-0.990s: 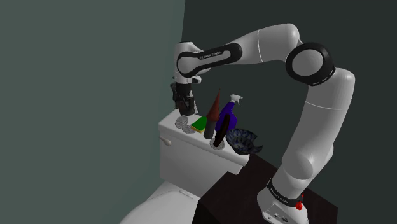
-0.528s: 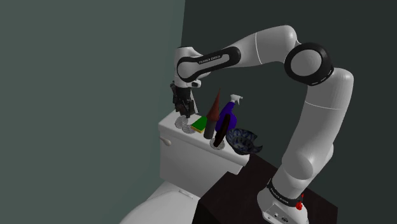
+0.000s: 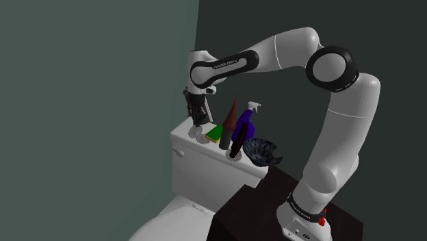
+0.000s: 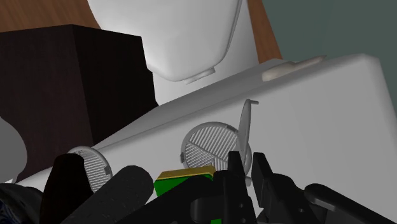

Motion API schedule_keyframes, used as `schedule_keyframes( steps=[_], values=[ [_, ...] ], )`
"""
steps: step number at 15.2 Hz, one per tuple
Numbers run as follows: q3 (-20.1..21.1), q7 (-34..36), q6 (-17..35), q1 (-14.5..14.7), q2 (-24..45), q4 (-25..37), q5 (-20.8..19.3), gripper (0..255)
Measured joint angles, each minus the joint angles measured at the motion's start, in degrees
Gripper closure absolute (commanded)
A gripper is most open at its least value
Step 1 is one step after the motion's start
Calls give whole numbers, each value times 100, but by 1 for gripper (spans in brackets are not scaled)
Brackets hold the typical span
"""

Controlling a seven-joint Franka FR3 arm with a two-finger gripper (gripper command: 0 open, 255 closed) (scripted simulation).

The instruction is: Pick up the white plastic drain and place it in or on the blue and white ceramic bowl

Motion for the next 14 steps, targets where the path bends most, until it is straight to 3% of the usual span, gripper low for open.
schedule_keyframes(
  steps=[6, 14],
  values=[
    [2, -2, -29, -1, -13, 17, 6, 255],
    [21, -44, -550, -18, -218, 347, 86, 255]
  ],
)
